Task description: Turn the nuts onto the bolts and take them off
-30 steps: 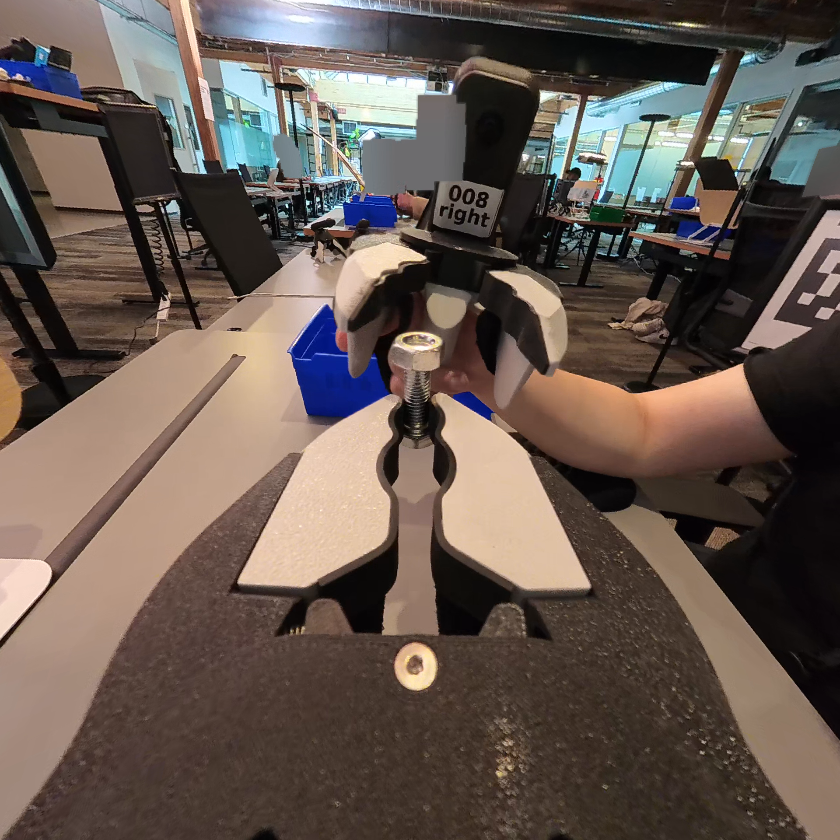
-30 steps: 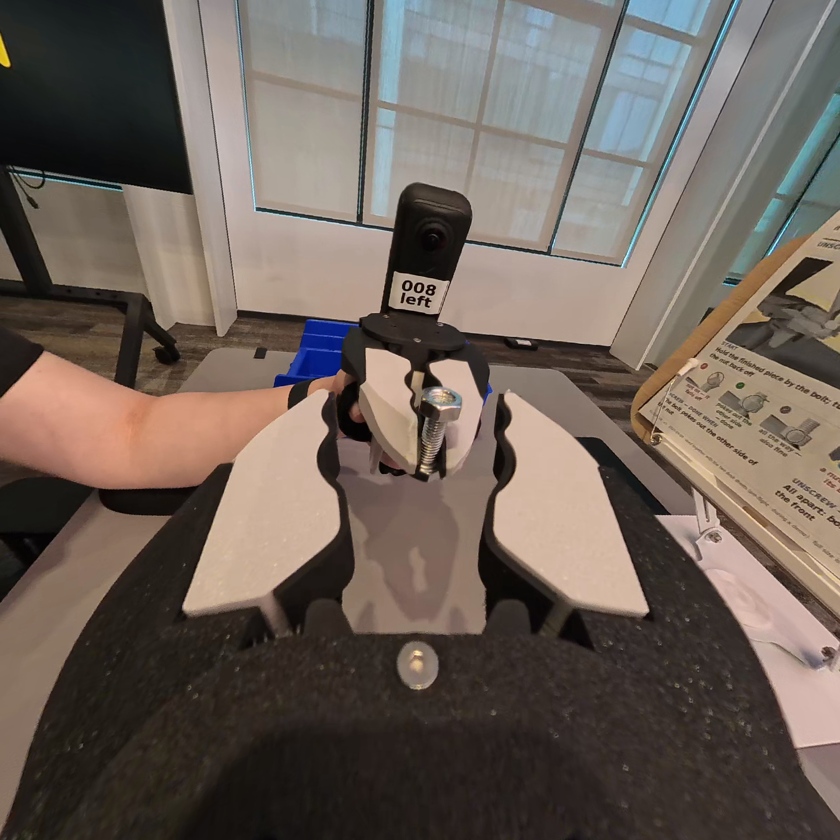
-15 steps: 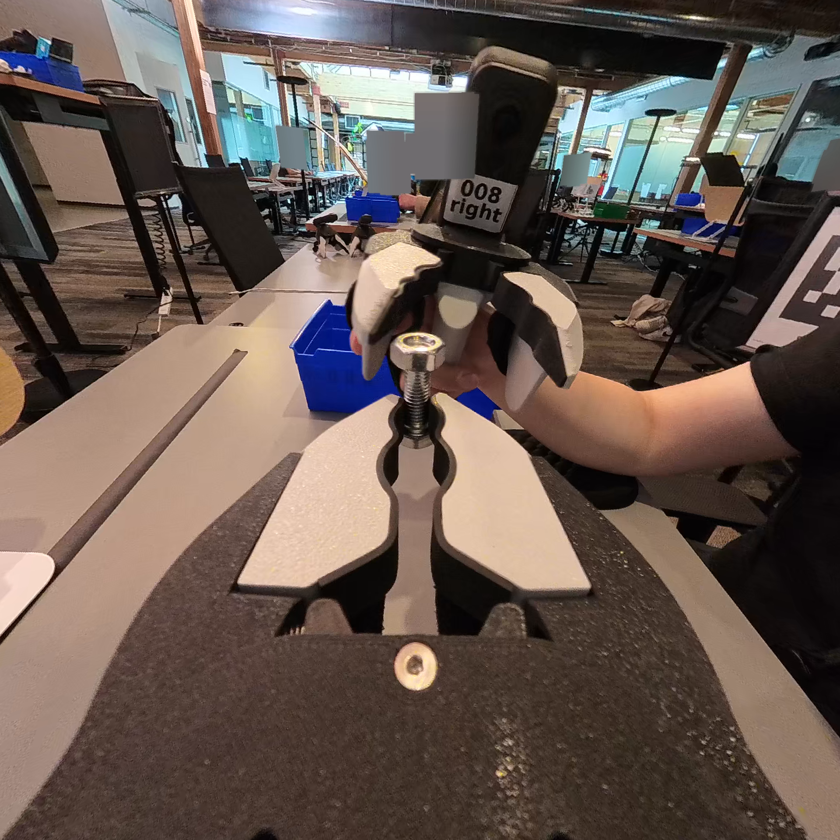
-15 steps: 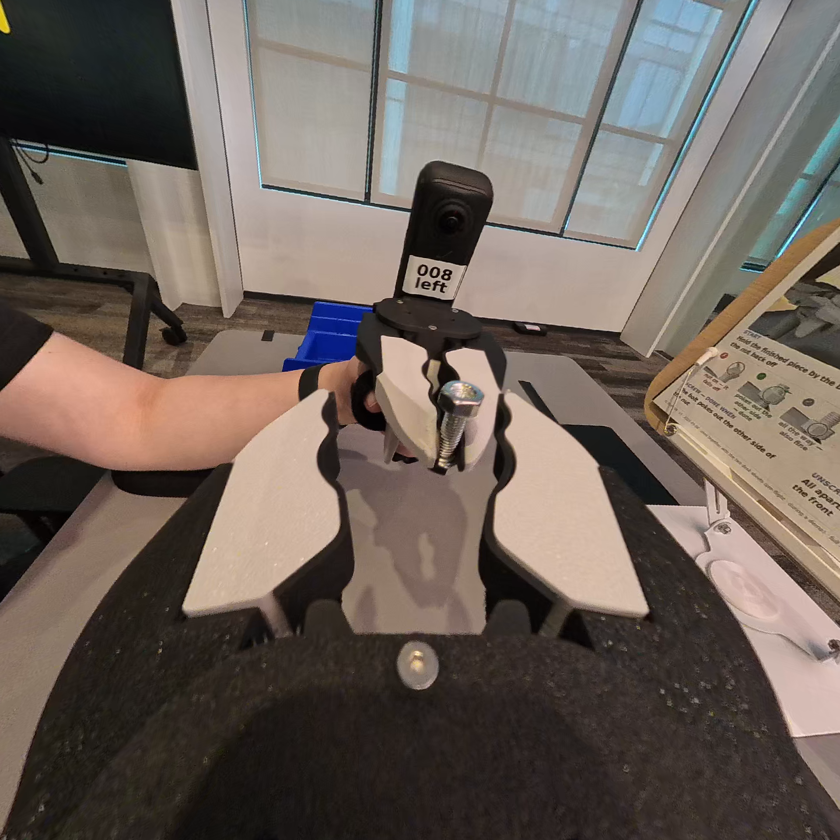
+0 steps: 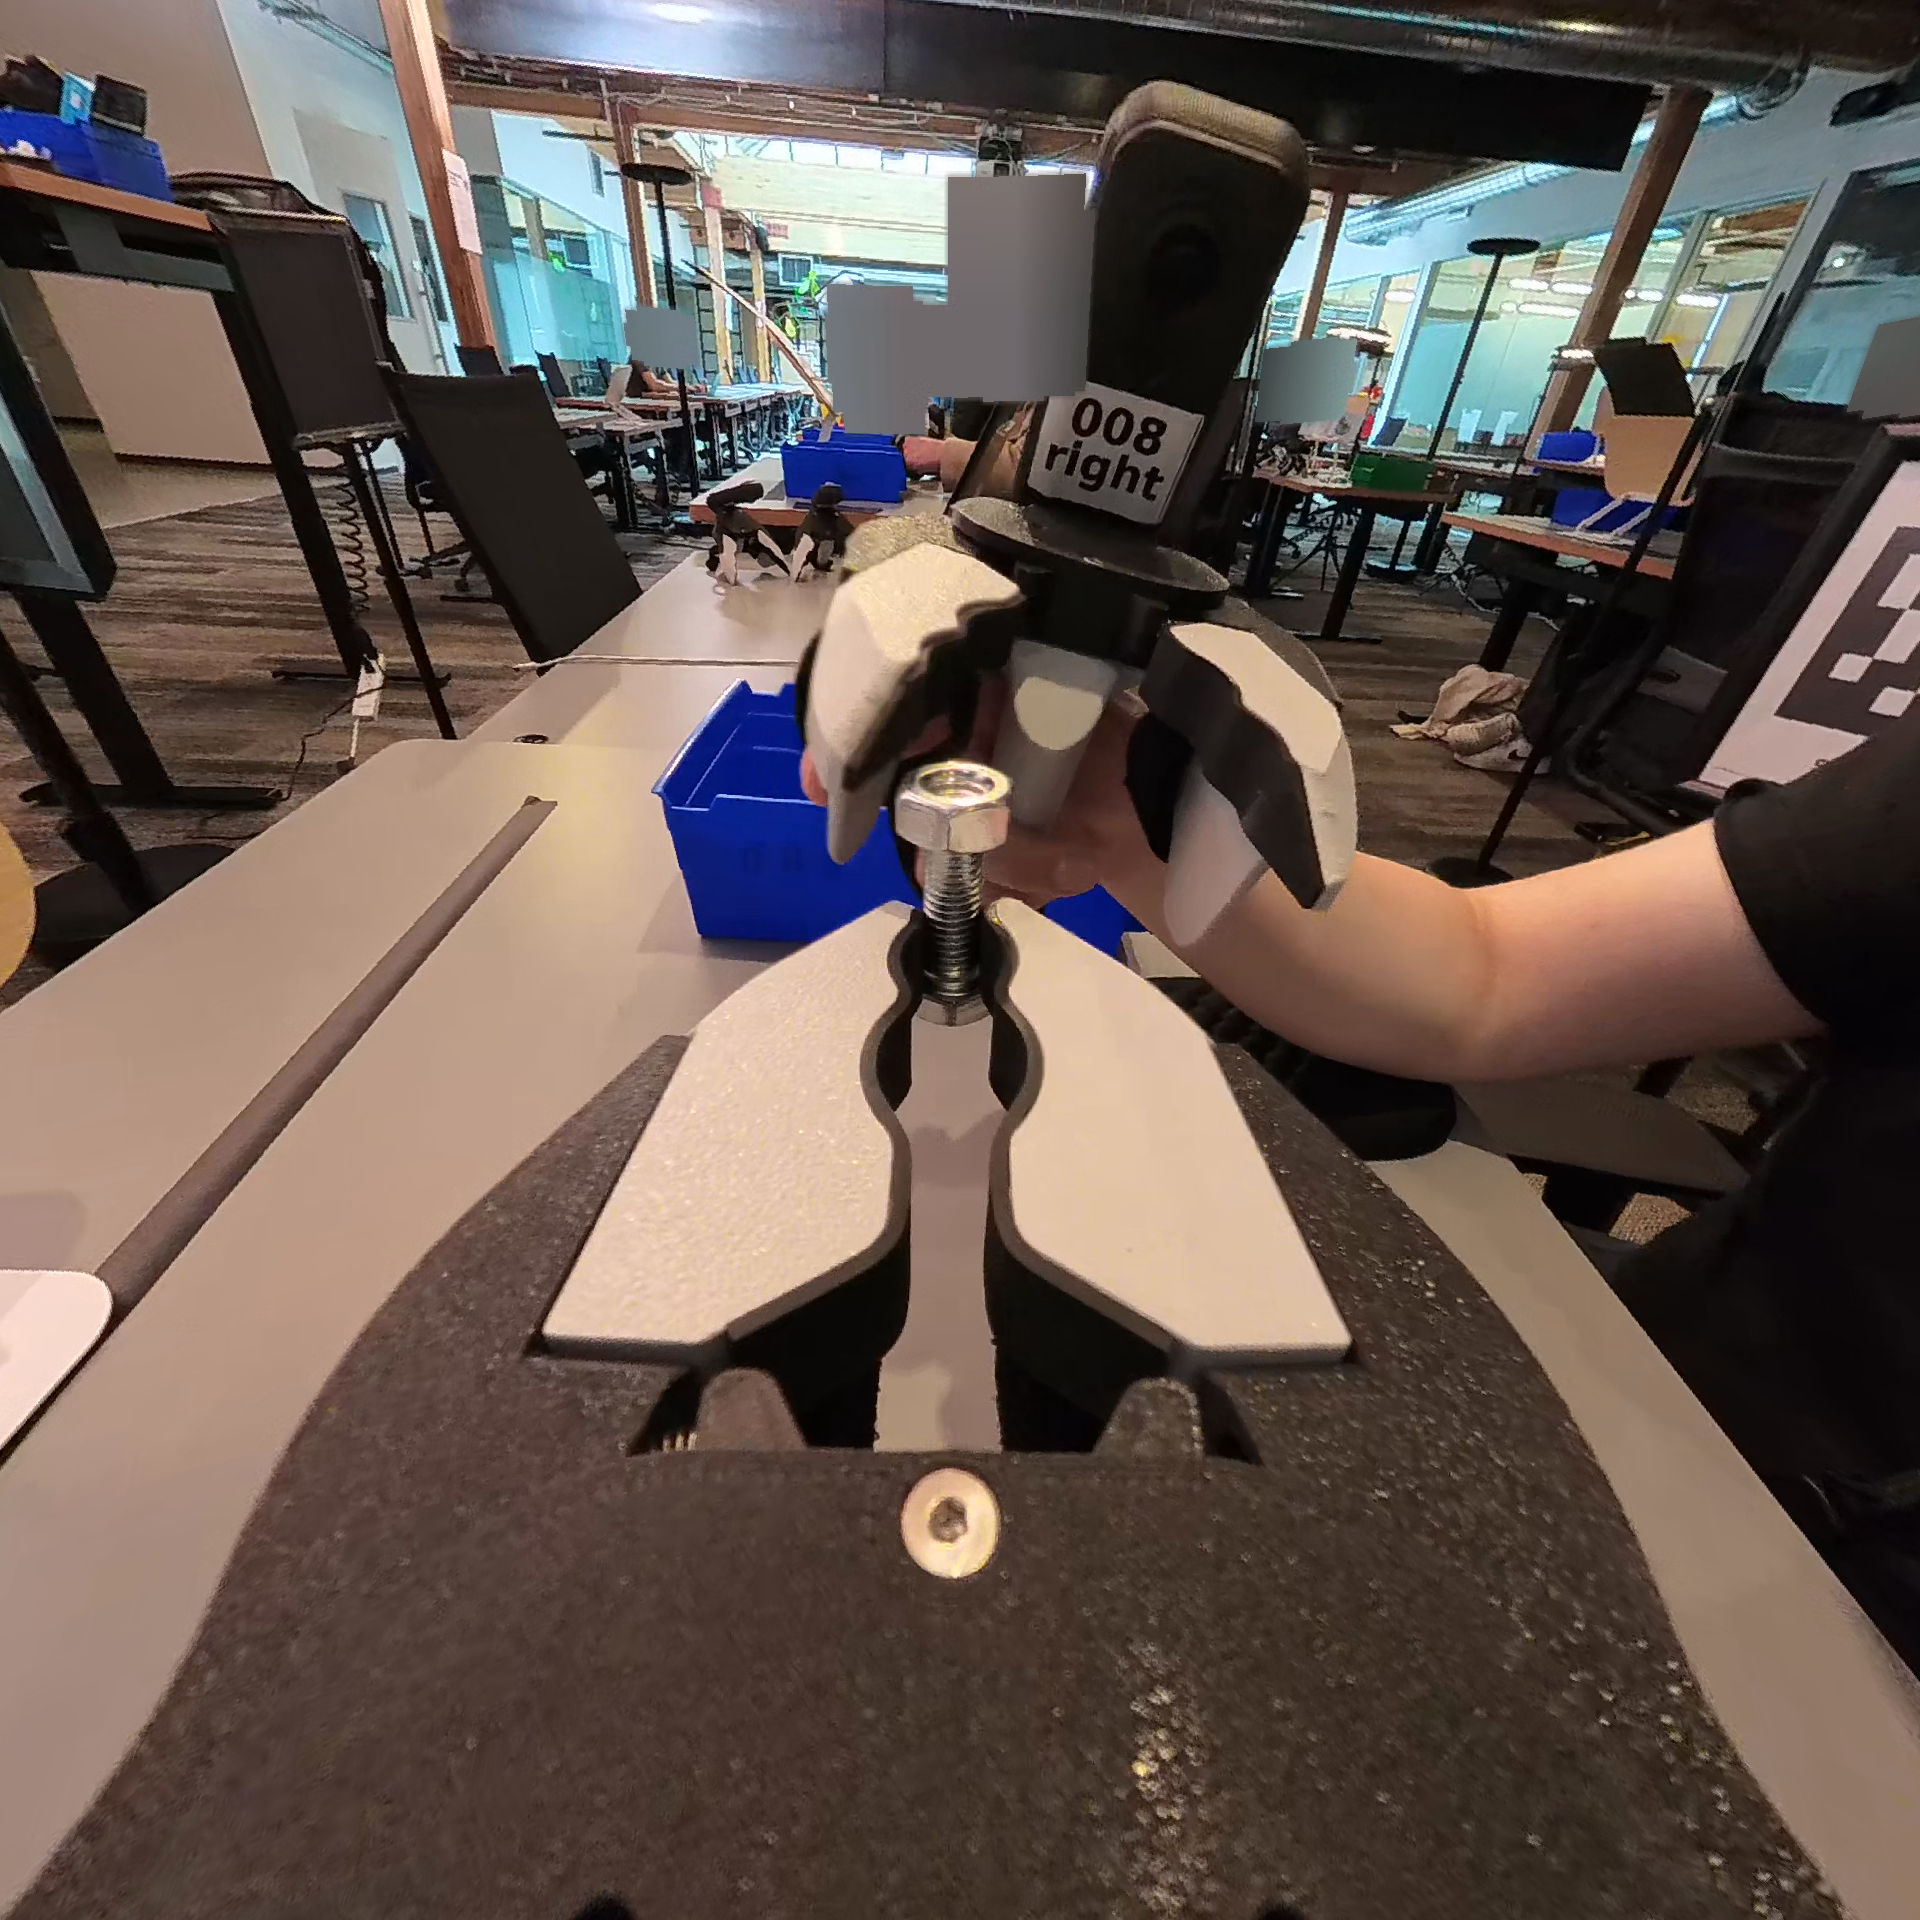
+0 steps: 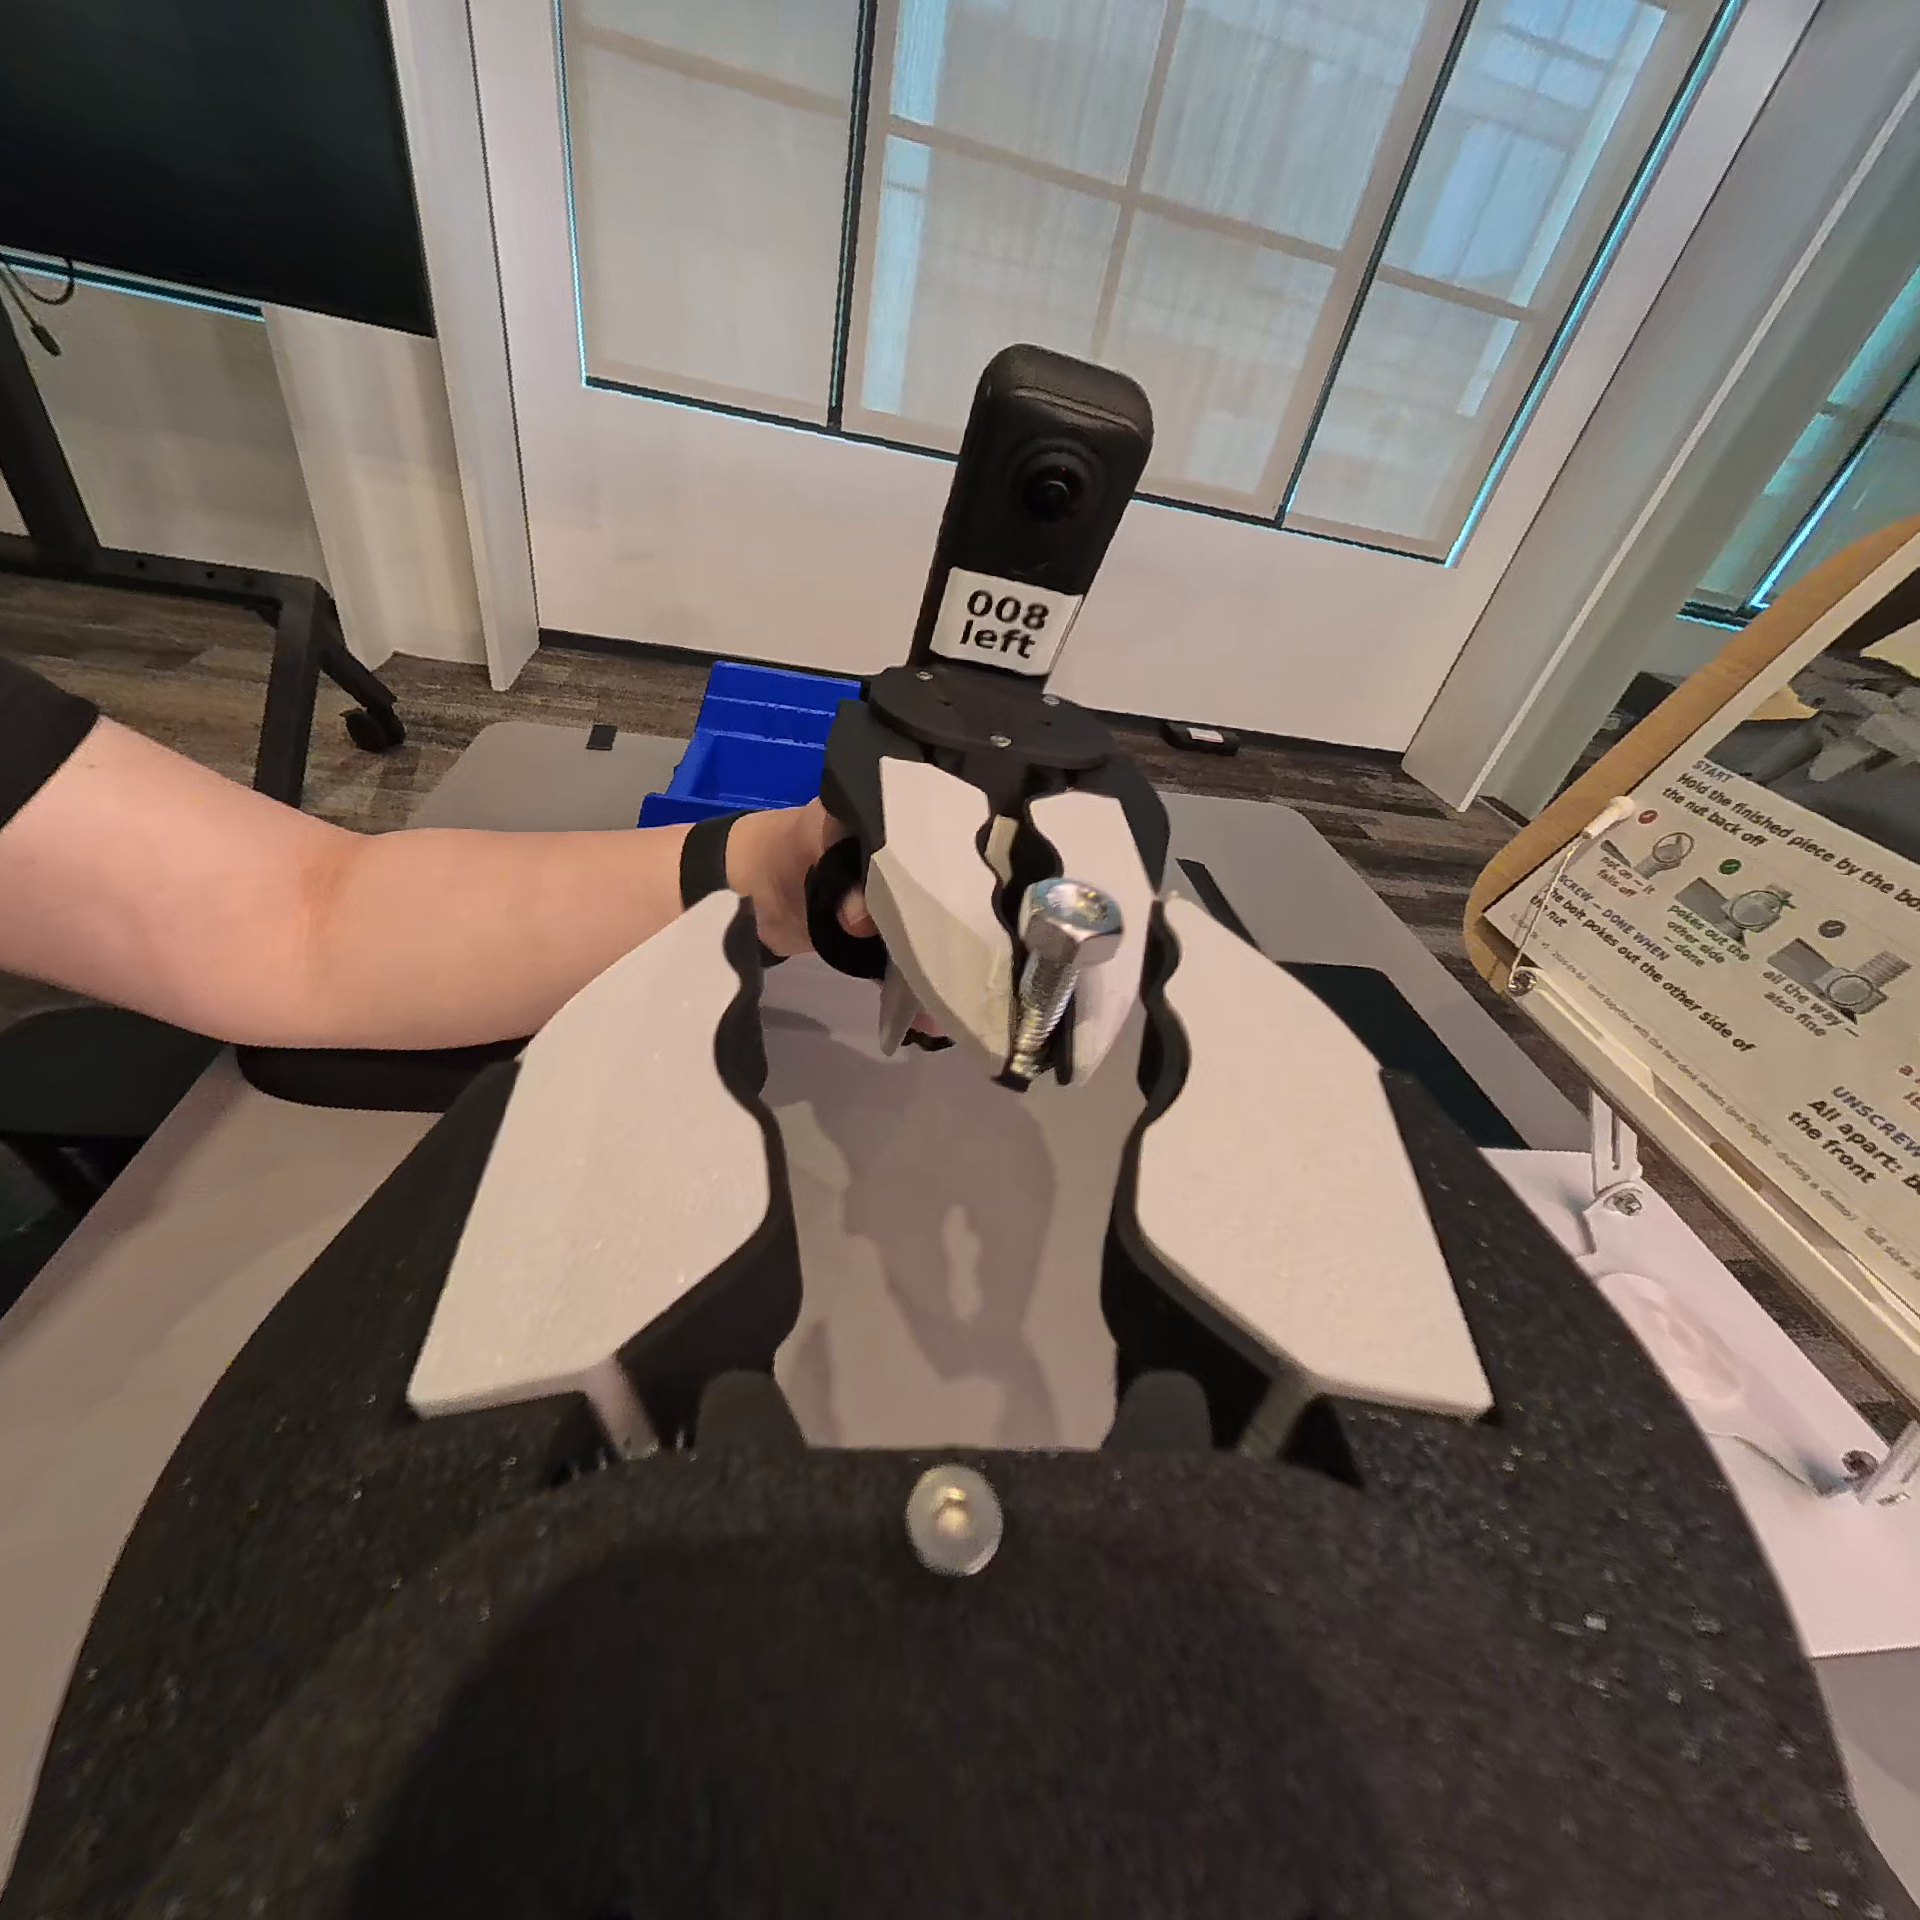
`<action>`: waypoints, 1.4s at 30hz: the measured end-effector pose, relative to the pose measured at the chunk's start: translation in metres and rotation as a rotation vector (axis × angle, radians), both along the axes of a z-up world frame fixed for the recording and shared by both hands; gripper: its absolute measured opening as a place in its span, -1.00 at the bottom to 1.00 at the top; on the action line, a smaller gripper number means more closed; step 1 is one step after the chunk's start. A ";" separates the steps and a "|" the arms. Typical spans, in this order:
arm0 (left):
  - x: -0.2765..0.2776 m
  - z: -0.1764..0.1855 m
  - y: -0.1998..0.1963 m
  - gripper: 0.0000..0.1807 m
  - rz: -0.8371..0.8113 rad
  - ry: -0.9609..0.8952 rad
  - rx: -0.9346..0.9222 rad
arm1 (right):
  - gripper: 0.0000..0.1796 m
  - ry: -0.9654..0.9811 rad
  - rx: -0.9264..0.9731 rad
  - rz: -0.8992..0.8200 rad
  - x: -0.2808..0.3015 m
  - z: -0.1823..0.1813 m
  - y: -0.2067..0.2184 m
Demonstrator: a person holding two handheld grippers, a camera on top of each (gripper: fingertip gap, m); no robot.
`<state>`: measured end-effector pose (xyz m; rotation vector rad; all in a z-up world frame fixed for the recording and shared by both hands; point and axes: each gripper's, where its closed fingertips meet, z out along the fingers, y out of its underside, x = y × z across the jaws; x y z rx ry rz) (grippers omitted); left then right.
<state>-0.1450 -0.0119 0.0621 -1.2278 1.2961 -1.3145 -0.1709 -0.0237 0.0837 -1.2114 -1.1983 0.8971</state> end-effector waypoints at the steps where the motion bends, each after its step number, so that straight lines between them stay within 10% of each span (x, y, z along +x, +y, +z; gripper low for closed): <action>1: 0.001 -0.001 -0.001 -0.90 -0.004 0.003 0.001 | -0.21 0.012 0.001 -0.010 -0.001 0.001 0.002; 42: -0.007 0.005 0.006 -0.90 0.025 -0.019 -0.007 | -0.15 -0.006 -0.034 0.025 0.000 -0.002 -0.008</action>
